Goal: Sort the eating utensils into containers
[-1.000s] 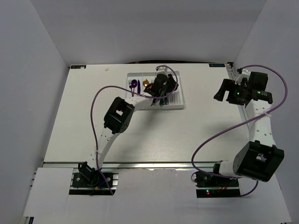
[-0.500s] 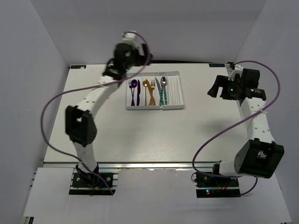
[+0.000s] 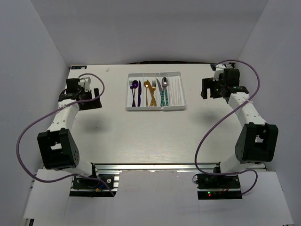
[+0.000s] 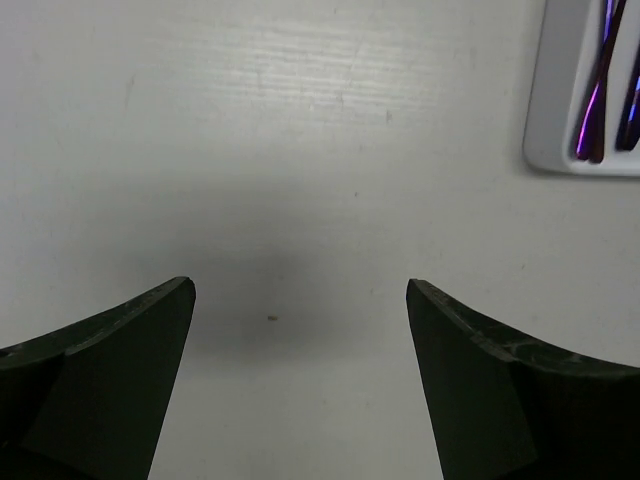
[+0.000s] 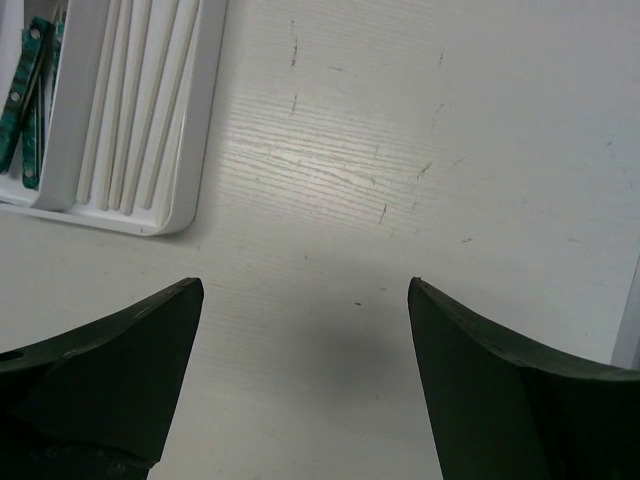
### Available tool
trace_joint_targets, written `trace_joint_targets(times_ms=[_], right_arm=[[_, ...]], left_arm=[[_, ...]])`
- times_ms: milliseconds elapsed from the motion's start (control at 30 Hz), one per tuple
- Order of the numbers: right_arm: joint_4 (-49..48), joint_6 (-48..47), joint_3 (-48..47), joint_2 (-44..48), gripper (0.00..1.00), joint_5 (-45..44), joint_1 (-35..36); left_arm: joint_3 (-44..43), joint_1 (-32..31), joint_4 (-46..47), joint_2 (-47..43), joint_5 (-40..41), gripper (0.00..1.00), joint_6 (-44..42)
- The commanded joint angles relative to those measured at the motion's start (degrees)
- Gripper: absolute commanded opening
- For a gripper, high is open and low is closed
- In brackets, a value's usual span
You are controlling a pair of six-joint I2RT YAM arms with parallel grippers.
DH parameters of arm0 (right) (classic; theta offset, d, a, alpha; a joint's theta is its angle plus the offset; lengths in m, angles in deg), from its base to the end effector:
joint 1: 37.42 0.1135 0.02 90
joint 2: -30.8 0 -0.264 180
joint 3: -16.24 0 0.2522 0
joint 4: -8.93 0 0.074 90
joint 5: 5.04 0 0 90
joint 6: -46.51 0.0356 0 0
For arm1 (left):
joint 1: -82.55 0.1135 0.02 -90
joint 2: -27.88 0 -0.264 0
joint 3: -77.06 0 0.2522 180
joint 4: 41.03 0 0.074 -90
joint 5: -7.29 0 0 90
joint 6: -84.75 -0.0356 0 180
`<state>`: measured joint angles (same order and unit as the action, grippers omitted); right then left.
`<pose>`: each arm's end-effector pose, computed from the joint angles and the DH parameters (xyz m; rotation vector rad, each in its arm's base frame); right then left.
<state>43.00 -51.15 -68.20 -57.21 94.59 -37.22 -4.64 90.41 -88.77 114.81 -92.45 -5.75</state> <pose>0.3489 0.0072 0.2950 -0.2436 2.2059 0.1155 0.3205 0.0382 0.2670 -0.0886 2.4810 -0.1503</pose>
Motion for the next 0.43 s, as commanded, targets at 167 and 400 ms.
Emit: trace_joint_targets(times_ms=[167, 400], right_arm=[[-3.44, -5.17, 3.87, 2.57, 0.89, -1.98, 2.69], [-3.44, -5.52, 5.72, 4.6, 0.89, -2.25, 2.69]], left_arm=[[5.89, 1.81, 1.19, -8.98, -1.69, 0.98, 0.05], [4.14, 2.16, 1.54, -7.66, -3.0, 0.98, 3.57]])
